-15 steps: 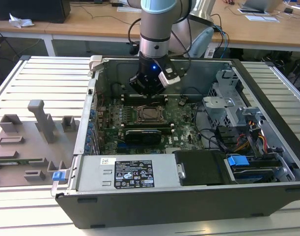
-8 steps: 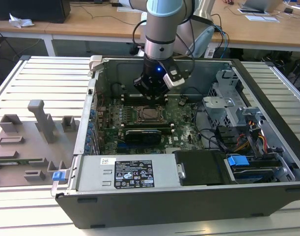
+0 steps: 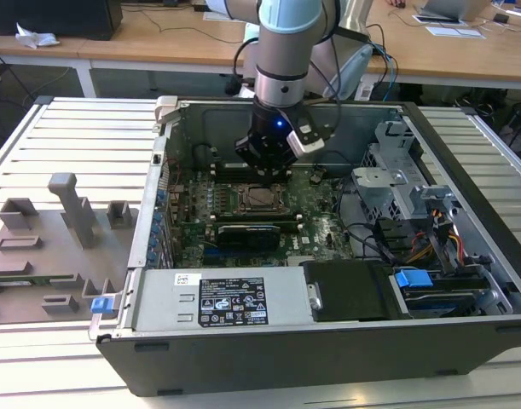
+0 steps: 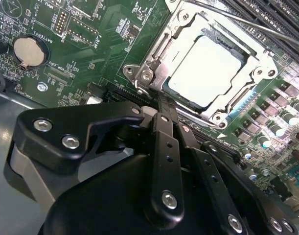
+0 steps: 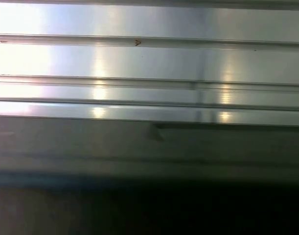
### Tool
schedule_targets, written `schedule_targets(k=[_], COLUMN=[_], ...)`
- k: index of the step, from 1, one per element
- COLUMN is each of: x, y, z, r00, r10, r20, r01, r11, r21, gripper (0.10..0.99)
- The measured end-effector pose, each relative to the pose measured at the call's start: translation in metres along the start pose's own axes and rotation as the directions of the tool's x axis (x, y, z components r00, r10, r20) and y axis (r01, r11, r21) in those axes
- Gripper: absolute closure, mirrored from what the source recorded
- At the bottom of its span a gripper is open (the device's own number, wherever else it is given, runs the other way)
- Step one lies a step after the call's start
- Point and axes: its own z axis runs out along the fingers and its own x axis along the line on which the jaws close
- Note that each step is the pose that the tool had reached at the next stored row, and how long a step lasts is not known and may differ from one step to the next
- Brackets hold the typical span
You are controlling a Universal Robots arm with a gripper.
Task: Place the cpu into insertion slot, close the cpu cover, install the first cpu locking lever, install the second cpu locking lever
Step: 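Install the first cpu locking lever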
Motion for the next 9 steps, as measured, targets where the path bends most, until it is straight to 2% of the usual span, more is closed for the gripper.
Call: schedule_targets(k=[4,7,8,9], x=[-0.0024,-0.0022,-0.0021,-0.0018], y=[0.0014,0.0015,0.0001,-0.0043], z=[-0.0008,-0.0102,-0.0103,-0.0103], r00=[1.0,1.0,1.0,1.0], r10=[-0.007,-0.009,-0.009,-0.009], r20=[0.0003,0.0002,0.0005,0.0005], r01=[0.007,0.009,0.009,0.009], r11=[1.0,1.0,1.0,1.0], r21=[0.0,0.003,0.002,0.003], gripper=[0.98,0.98,0.98,0.98])
